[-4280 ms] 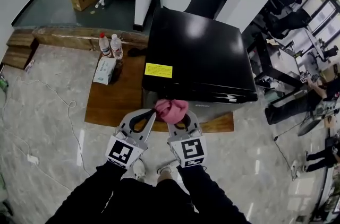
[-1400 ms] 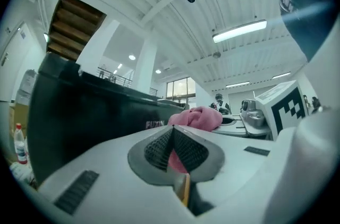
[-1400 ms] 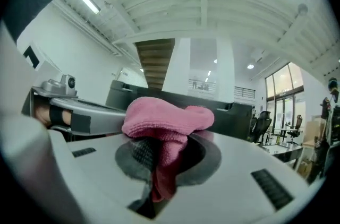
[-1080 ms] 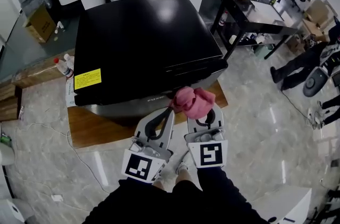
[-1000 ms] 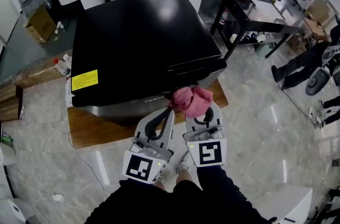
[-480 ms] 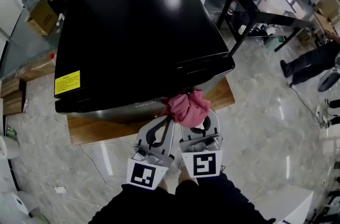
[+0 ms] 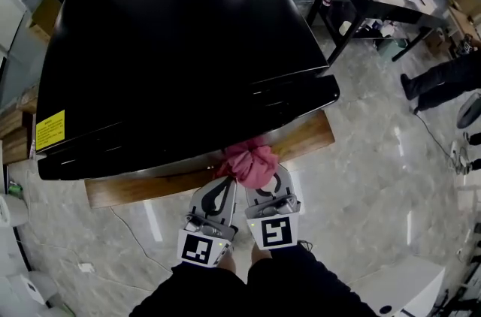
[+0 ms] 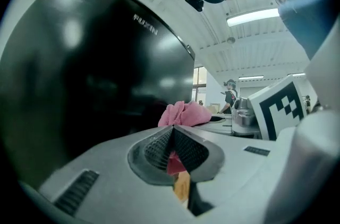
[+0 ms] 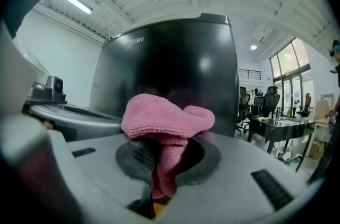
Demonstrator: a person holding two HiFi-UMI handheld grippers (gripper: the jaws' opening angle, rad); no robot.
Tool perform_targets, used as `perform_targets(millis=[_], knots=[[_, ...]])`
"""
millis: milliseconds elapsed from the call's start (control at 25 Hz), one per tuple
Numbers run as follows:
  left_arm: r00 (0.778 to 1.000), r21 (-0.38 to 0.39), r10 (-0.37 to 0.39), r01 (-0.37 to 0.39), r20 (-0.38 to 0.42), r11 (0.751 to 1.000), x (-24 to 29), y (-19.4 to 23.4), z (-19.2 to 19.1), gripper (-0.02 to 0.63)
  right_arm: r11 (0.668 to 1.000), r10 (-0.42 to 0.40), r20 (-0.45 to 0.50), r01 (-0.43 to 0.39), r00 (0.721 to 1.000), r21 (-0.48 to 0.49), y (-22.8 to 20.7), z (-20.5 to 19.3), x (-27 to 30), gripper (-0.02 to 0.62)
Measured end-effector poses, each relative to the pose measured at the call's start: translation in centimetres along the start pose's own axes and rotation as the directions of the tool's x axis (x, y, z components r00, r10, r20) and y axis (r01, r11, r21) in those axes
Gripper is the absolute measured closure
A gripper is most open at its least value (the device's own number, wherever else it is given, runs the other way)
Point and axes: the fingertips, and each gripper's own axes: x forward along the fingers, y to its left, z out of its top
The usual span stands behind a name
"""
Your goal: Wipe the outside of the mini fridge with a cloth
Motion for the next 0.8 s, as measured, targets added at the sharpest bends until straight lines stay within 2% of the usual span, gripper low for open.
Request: perform_targets(millis=[200,480,680,800], knots=[[0.999,-0.010,0.031,-0.031,-0.036,0.999,2.0,0.2,-4.1,0.600,0.999,0.043,-0.047,-0.042,0.998,0.021,-0.7,-4.5,1.1,0.537],[0.987,-0.013,0.059,-0.061,-0.148,0.998,4.1,0.6,-10.1,0.600,0.996,0.072,-0.129,-0.066,0.989,0.056,-1.3,-10.5,2.2,0.537],[0.972,-0.036,0.080,-0.090,-0.223,0.995,4.6,1.5,-13.4,0.600,0.993,0.105,-0.210,-0.091,0.972,0.078,-0.8,-14.9,3.3,0.537],[0.963,-0.069,0.090,-0.111,-0.253,0.991,4.6,1.6,-14.6,0.600,0.987,0.138,-0.281,-0.110,0.950,0.114,-0.7,-17.5,4.1,0.537]])
